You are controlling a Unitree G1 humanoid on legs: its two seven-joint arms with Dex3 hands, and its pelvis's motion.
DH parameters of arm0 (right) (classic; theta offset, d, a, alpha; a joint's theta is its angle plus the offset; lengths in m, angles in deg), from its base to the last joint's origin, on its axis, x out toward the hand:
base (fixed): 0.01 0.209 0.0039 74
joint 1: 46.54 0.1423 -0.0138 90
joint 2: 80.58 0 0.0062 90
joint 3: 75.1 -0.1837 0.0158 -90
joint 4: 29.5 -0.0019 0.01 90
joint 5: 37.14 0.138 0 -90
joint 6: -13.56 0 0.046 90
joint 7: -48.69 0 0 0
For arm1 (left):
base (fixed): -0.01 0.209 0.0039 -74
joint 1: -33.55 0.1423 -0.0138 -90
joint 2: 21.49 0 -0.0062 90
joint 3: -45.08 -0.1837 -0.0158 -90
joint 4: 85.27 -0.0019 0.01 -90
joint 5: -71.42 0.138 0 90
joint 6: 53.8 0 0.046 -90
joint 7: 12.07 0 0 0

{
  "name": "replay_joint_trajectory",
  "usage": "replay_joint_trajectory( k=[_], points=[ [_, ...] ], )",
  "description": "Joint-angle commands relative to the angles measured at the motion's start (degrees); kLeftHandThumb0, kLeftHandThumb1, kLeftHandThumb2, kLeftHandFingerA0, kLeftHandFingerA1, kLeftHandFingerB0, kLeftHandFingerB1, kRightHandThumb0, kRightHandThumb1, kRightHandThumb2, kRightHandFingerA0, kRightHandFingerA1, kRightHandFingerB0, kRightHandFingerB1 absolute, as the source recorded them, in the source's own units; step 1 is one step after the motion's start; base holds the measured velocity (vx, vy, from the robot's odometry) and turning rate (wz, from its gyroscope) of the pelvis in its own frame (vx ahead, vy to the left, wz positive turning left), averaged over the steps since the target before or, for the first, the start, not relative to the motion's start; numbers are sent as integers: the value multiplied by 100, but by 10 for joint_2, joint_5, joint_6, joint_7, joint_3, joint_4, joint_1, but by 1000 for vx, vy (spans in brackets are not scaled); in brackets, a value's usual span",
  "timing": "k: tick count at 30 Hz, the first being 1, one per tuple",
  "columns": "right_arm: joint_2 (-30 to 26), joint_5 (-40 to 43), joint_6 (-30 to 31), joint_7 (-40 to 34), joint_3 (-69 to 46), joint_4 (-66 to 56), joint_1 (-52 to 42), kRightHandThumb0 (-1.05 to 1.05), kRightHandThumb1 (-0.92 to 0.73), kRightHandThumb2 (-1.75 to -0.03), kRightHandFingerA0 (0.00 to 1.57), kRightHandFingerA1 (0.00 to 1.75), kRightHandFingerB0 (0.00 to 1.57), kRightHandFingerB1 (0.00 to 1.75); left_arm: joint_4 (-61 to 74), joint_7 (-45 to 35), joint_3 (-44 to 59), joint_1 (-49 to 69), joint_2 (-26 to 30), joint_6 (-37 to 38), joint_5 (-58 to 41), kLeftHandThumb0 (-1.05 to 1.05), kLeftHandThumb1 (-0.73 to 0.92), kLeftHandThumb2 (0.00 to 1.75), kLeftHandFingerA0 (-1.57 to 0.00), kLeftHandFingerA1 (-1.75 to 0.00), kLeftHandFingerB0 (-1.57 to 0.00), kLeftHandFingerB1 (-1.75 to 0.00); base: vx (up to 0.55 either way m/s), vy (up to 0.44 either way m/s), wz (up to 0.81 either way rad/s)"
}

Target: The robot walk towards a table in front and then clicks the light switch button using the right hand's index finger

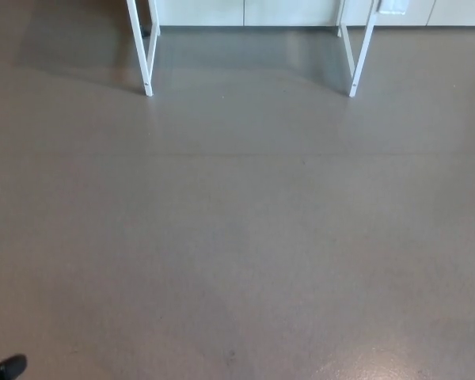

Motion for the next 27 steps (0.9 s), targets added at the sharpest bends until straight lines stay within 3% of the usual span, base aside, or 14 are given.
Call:
replay_joint_trajectory(
  k=[1,8,11,12,13,14,18,19,20,21,23,24,27],
  points=[
    [0,30,1,13,-6,-40,-20,-58,-33,-69,76,54,62,50,74,7,-8,47,-15,-26,-13,-11,65,58,-43,-43,-34,-36,0,0,0],
    [13,19,-14,1,3,-21,-4,-53,-33,-69,74,55,60,51,91,26,-24,48,-37,-22,-4,-13,67,60,-37,-42,-32,-35,0,0,0],
    [-1,-29,-79,-20,10,39,3,-58,-34,-73,77,56,65,53,37,26,-21,25,-21,-9,5,-10,64,58,-46,-44,-34,-36,0,0,0],
    [-2,-22,-81,-14,9,44,4,-57,-34,-72,76,56,64,53,33,25,-20,19,-15,-10,6,-9,45,91,-35,-59,-22,-52,0,0,0],
    [-1,-14,-82,-11,6,48,4,-57,-33,-71,76,56,65,52,27,25,-22,15,-9,-7,10,-12,65,58,-44,-42,-34,-35,0,0,0],
    [0,-7,-80,-8,3,49,3,-53,-37,-55,82,47,70,43,21,23,-23,11,-4,-4,12,-14,65,59,-43,-42,-34,-35,219,-68,-12],
    [-6,-4,-97,-1,-1,67,0,-59,-36,-58,83,48,69,44,15,28,-31,17,3,1,21,-14,65,59,-47,-42,-35,-35,32,-24,14],
    [-9,-17,-103,-6,4,66,-5,-61,-34,-74,78,56,65,52,13,27,-33,22,4,7,23,-12,45,91,-36,-59,-22,-52,-45,14,36],
    [-13,-34,-111,-11,12,59,-12,-61,-34,-74,78,56,65,52,15,27,-36,28,4,14,26,-12,45,91,-36,-59,-22,-52,0,0,0],
    [-18,-43,-117,-15,17,65,-10,-59,-43,-55,83,47,69,41,19,30,-38,30,5,11,27,-14,66,59,-46,-42,-35,-35,67,-4,-10],
    [-24,-71,-126,-31,32,49,-21,-58,-44,-56,83,49,69,41,10,23,-39,28,8,16,23,-14,67,59,-44,-43,-33,-35,19,48,-1],
    [-28,-78,-145,-37,36,77,-7,-62,-35,-76,77,57,62,52,-2,21,-39,21,12,24,25,-15,67,59,-43,-42,-33,-35,-1,117,1],
    [-31,-83,-156,-47,43,87,-2,-63,-35,-76,77,57,62,52,-3,23,-41,20,14,29,27,-15,67,59,-43,-42,-34,-35,92,204,-19]
  ],
)
